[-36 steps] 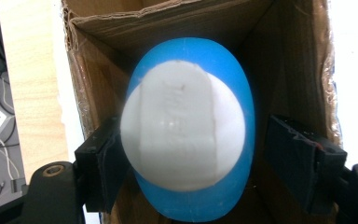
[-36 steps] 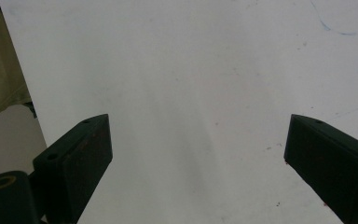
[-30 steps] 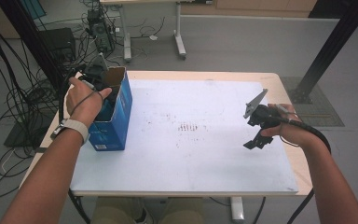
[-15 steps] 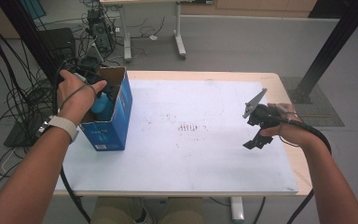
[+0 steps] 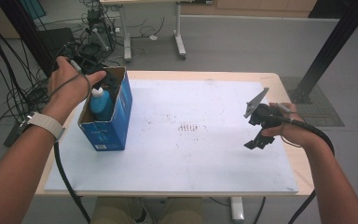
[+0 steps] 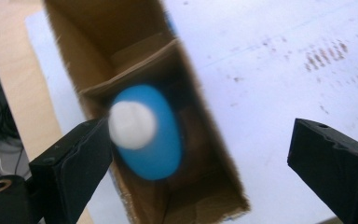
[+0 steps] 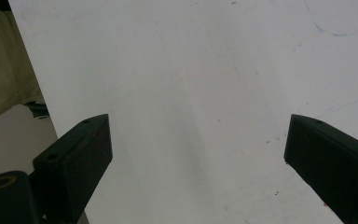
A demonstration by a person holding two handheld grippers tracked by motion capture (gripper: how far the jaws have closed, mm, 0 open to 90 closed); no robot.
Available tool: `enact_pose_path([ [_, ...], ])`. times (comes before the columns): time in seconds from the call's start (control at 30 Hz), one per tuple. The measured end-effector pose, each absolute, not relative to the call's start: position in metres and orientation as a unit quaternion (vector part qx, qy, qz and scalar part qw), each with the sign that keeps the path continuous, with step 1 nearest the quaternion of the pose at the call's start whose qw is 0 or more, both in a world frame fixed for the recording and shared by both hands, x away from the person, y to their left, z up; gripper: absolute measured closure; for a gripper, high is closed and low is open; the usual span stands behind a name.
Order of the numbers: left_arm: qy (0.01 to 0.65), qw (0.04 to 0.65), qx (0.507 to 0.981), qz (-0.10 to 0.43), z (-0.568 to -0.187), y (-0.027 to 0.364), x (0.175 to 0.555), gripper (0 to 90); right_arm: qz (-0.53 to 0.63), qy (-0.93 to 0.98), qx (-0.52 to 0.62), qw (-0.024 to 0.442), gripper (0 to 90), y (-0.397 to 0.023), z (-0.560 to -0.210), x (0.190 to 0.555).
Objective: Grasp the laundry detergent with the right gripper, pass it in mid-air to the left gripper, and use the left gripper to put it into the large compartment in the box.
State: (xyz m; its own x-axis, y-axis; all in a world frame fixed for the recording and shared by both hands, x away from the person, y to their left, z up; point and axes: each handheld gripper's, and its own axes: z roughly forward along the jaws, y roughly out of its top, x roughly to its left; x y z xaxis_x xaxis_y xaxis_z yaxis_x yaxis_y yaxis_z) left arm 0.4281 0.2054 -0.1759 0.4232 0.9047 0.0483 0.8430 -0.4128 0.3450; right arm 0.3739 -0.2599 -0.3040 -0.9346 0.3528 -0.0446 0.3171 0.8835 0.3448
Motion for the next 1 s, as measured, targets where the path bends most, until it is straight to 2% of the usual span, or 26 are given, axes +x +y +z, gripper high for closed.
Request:
enact_pose_path([
  [0.33,0.467,0.141,0.866,0.109,-0.165,0.176,0.422,6.4,0.174,0.967,0.177,0.052,7.5,-0.260,-0.302,0.370],
  [0.7,0.353,0.140,0.921,0.082,-0.167,0.146,0.416,6.6,0.177,0.967,0.179,0.049,7.4,-0.255,-0.299,0.368],
  [1.0,0.283,0.139,0.947,0.067,-0.173,0.125,0.412,6.5,0.178,0.967,0.177,0.048,7.4,-0.250,-0.297,0.369],
])
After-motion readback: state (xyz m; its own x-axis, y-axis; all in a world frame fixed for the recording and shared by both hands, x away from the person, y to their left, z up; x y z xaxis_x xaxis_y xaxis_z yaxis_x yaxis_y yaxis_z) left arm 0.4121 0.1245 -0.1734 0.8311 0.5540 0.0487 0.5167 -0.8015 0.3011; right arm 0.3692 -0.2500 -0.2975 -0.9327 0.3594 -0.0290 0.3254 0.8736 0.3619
